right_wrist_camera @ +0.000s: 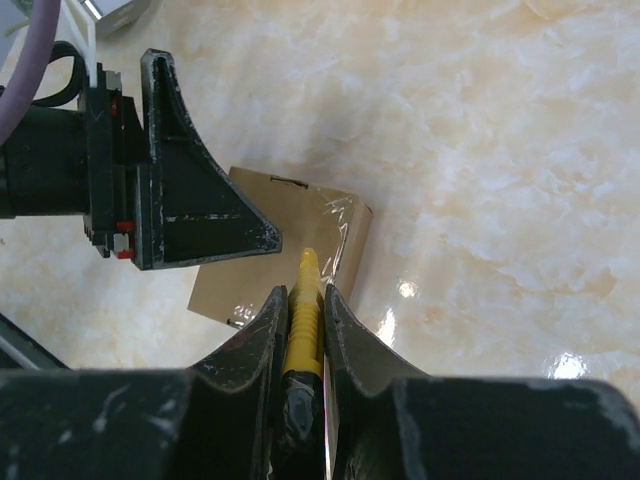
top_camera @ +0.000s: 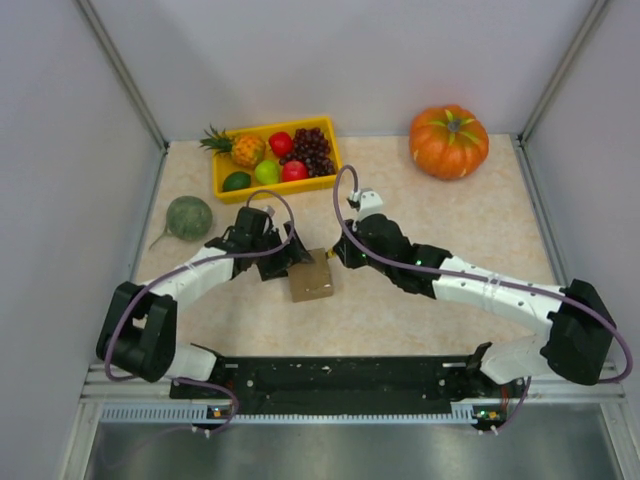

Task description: Unpack the express box

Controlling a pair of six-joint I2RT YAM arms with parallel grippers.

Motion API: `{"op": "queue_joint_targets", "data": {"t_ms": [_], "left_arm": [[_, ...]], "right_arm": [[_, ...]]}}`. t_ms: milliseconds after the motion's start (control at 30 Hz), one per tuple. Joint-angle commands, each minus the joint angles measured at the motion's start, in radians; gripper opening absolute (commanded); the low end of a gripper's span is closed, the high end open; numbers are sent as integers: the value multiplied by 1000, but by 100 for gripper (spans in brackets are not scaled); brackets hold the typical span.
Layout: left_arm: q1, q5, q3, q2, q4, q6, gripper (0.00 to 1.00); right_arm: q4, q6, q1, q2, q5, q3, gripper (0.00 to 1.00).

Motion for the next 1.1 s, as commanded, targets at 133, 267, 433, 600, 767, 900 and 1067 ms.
{"op": "queue_joint_targets", "data": {"t_ms": [133,267,433,600,767,900,1067], "left_arm": [[10,20,69,89,-69,34,86],[21,17,66,98,-97,51,82],[32,0,62,104,-123,70,76],[39,-5,59,116,-140,81,64],[41,8,46,127,-122,74,56],[41,11,46,133,-118,71,52],[42,-2,45,136,-126,71,49]], "right_arm": [[81,-22,21,44,79,6,0],[81,-15,23,63,101,10,0],[78,-2,38,84,144,15,0],[26,50,38,107,162,47,0],[13,58,38,123,159,70,0],[16,59,43,127,158,84,0],[19,55,49,129,162,101,0]]}}
